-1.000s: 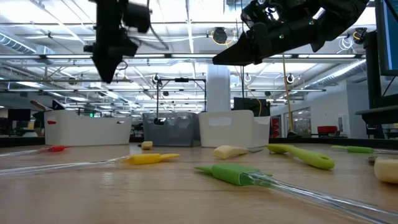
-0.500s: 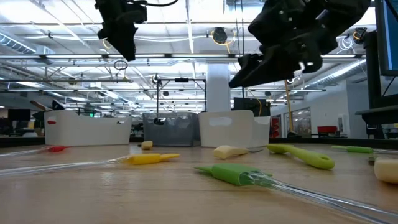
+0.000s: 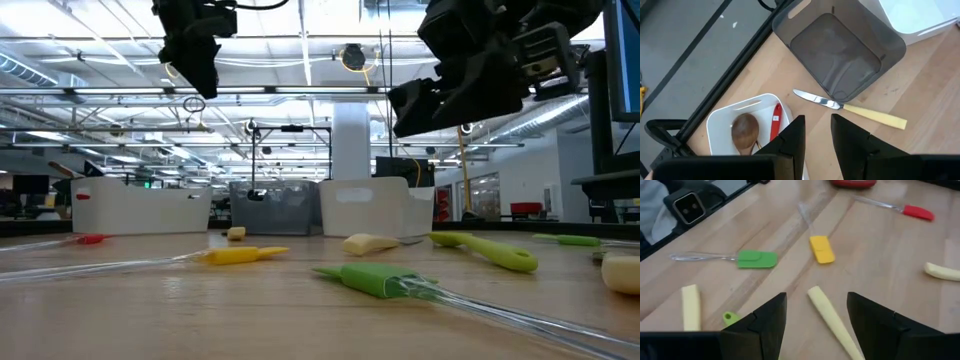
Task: Pick & Place Kitchen Items
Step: Put the green serving spoon into the left white bin
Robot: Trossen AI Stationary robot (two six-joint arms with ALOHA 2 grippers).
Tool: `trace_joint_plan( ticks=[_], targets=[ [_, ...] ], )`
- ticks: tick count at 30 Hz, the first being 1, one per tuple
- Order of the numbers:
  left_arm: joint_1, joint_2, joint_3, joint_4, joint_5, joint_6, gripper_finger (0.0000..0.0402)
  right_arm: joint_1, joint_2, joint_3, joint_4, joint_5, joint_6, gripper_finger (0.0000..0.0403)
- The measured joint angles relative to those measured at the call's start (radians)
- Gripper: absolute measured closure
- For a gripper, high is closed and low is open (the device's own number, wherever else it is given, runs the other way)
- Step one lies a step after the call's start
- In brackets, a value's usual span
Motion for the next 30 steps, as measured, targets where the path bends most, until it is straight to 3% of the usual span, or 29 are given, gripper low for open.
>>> trace_joint_plan(
  ticks=[15,30],
  targets=[
    [0.0,0.0,0.0,0.0,0.0,0.001,0.0305,0.022,0.023,0.0,-0.158,0.028,-0.076,0.0204],
    [0.0,0.0,0.0,-0.001,0.0,0.0,0.0305,0.042,0.225,0.0,-0.133,0.027,-0.311,0.0236]
  ],
)
